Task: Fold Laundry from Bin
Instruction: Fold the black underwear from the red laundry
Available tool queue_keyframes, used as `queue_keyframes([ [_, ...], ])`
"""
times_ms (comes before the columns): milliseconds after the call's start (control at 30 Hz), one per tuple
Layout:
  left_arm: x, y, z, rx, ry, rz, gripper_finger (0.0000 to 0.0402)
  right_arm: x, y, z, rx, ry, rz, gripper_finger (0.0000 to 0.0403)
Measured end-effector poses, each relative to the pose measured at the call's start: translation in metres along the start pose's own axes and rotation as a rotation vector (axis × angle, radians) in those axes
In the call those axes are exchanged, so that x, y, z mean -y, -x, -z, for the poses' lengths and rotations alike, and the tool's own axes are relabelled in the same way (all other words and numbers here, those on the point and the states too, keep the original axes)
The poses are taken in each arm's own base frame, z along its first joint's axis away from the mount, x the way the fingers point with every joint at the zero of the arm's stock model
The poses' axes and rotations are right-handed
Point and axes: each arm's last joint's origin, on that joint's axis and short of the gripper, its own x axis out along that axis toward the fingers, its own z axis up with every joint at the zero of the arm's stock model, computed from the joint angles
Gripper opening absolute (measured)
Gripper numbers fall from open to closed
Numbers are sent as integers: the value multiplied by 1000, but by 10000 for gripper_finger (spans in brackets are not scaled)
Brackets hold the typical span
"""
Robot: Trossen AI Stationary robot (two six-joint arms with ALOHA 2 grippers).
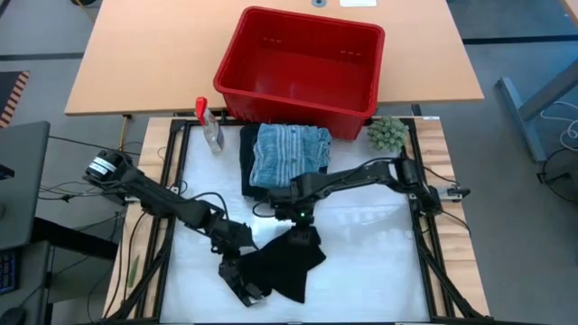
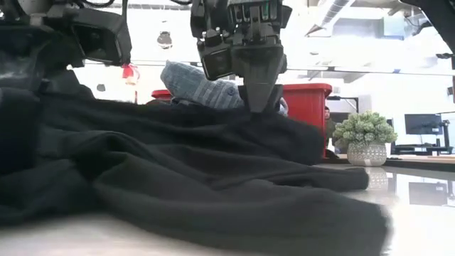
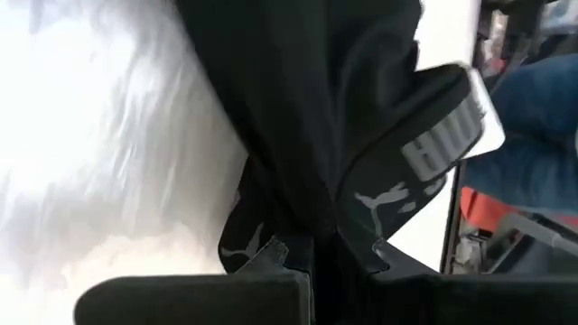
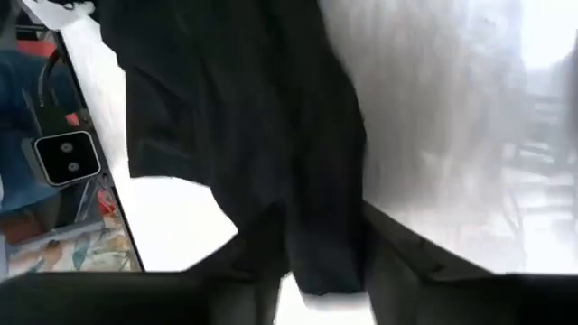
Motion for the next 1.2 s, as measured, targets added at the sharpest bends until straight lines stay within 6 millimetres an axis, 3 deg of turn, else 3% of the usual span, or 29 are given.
queue_keyframes([
  [200,-4,2,-2,-7,-59,-5,0,-15,37,13,50,-41,-15,234],
  [400,-6,9,-1,-56,-96,40,22,-77,59,53,108,103,67,247],
  [567,-2,28,5,-58,-128,37,85,-125,45,80,214,266,126,248],
  [733,-3,57,13,10,-98,-52,154,-149,24,86,298,318,163,248],
  [833,1,77,13,101,-14,-4,184,-156,20,89,334,312,188,248],
  [900,15,87,12,193,5,86,195,-158,18,92,339,311,209,248],
  [1033,59,91,20,405,-114,266,195,-153,0,98,381,317,319,248],
  [1200,99,58,42,514,-269,203,183,-134,-20,95,397,255,319,248],
])
